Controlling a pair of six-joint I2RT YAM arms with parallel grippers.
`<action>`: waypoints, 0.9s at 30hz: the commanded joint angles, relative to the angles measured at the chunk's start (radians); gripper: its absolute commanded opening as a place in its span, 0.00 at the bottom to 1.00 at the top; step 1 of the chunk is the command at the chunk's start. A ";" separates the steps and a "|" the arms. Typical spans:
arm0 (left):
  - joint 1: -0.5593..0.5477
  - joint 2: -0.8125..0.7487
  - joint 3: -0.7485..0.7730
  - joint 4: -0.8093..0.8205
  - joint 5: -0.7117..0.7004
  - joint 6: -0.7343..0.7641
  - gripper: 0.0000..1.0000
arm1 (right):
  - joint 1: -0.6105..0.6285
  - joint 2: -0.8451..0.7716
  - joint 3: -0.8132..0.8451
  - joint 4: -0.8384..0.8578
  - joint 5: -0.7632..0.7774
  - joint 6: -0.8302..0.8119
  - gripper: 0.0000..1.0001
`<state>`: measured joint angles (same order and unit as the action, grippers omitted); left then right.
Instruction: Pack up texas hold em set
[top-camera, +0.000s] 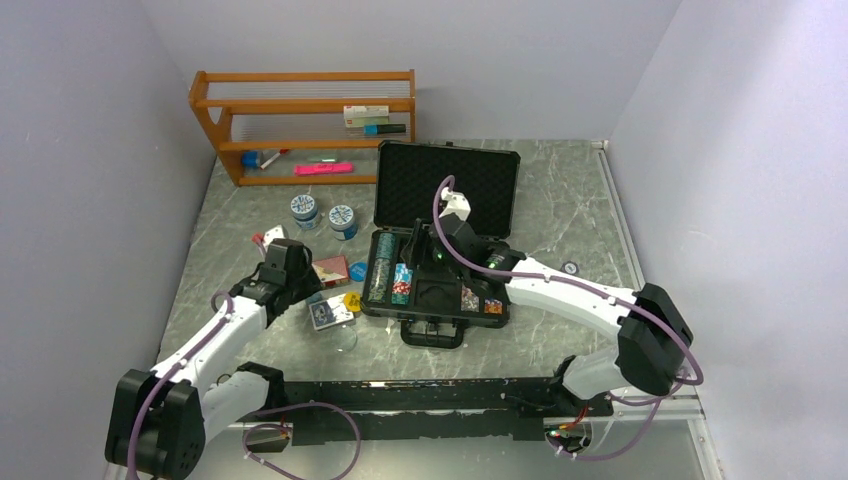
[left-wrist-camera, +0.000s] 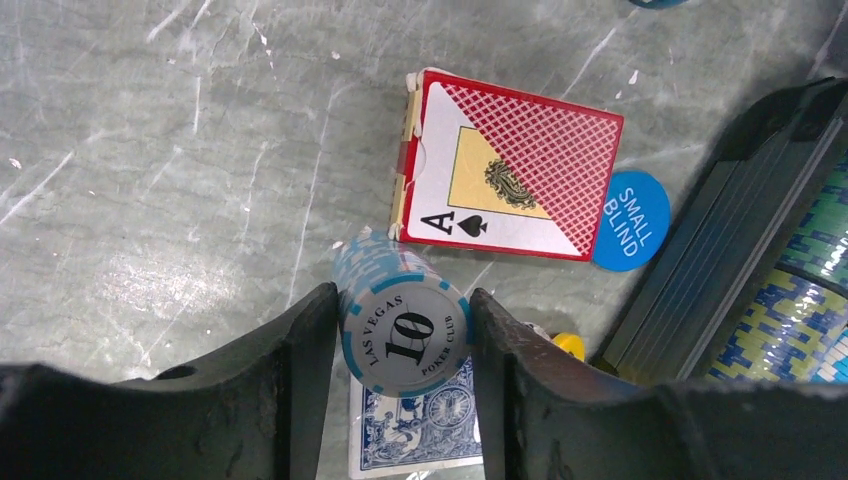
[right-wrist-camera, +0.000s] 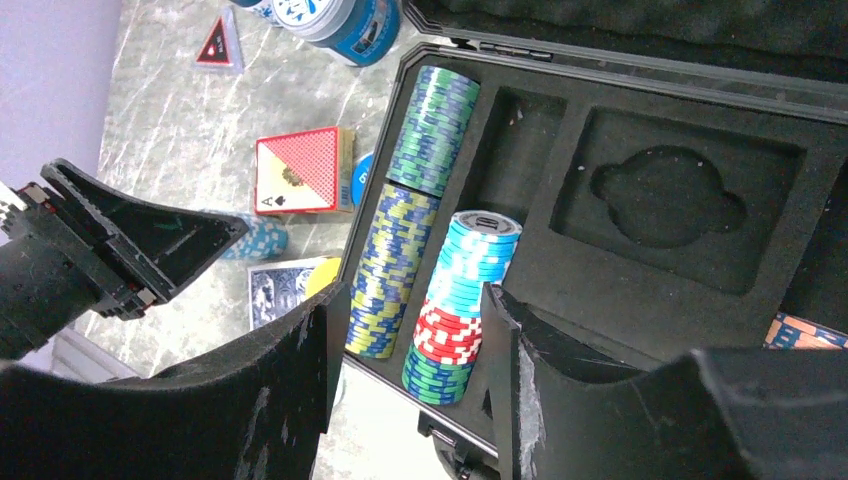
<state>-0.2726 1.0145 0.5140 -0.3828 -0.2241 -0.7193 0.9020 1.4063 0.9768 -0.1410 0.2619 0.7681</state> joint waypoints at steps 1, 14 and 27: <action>-0.005 0.008 0.009 0.040 0.003 -0.002 0.44 | -0.005 -0.036 -0.023 0.044 -0.005 0.017 0.55; -0.010 -0.136 0.223 -0.121 0.087 0.110 0.05 | -0.007 -0.138 -0.157 0.391 -0.313 -0.218 0.52; -0.009 0.028 0.413 -0.084 0.943 0.389 0.05 | -0.006 -0.102 -0.040 0.467 -0.634 -0.514 0.78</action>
<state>-0.2787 1.0412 0.8612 -0.5220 0.3420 -0.4183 0.8978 1.3033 0.8879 0.2565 -0.2535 0.3977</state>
